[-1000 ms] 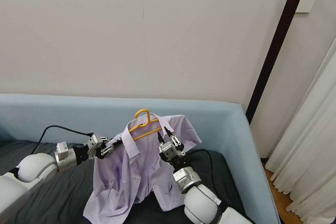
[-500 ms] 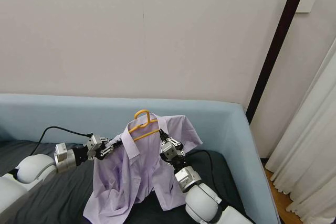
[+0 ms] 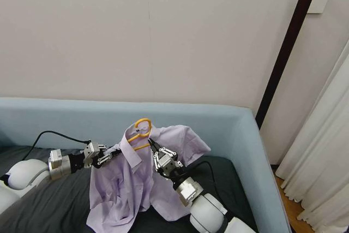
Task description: Pick up the clothes from the sofa and hang them on the clothes hanger.
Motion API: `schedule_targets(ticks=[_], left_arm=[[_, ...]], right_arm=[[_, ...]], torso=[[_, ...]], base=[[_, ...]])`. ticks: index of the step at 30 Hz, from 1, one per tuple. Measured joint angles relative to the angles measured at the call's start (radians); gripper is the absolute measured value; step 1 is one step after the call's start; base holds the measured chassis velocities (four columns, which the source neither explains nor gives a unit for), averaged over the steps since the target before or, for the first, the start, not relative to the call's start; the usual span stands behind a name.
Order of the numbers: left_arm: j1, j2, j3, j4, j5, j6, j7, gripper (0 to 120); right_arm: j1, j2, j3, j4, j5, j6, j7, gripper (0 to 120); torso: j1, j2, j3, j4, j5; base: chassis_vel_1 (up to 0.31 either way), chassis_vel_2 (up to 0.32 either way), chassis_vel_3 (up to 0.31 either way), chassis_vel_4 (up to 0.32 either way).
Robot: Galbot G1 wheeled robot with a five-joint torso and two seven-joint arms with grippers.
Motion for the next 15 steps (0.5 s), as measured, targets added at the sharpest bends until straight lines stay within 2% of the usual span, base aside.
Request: schedule_targets(ticks=[10, 14, 15], left_arm=[[0.025, 0.013, -0.034, -0.021, -0.004, -0.001, -0.002, 7], [0.057, 0.023, -0.074, -0.043, -0.008, 0.001, -0.002, 7], [0.057, 0.023, -0.074, -0.043, -0.008, 0.001, -0.002, 7]], right_arm=[[-0.013, -0.012, -0.005, 0.006, -0.032, 0.012, -0.005, 0], [-0.013, -0.011, -0.019, 0.016, -0.004, 0.027, 0.011, 15], [-0.013, -0.011, -0.019, 0.016, -0.004, 0.027, 0.011, 15]], torso=[[0.000, 0.000, 0.000, 0.0000, 0.0000], [0.000, 0.000, 0.000, 0.0000, 0.0001], [0.000, 0.000, 0.000, 0.0000, 0.0001]], base=[[0.000, 0.000, 0.000, 0.000], [0.000, 0.000, 0.000, 0.000], [0.000, 0.000, 0.000, 0.000]])
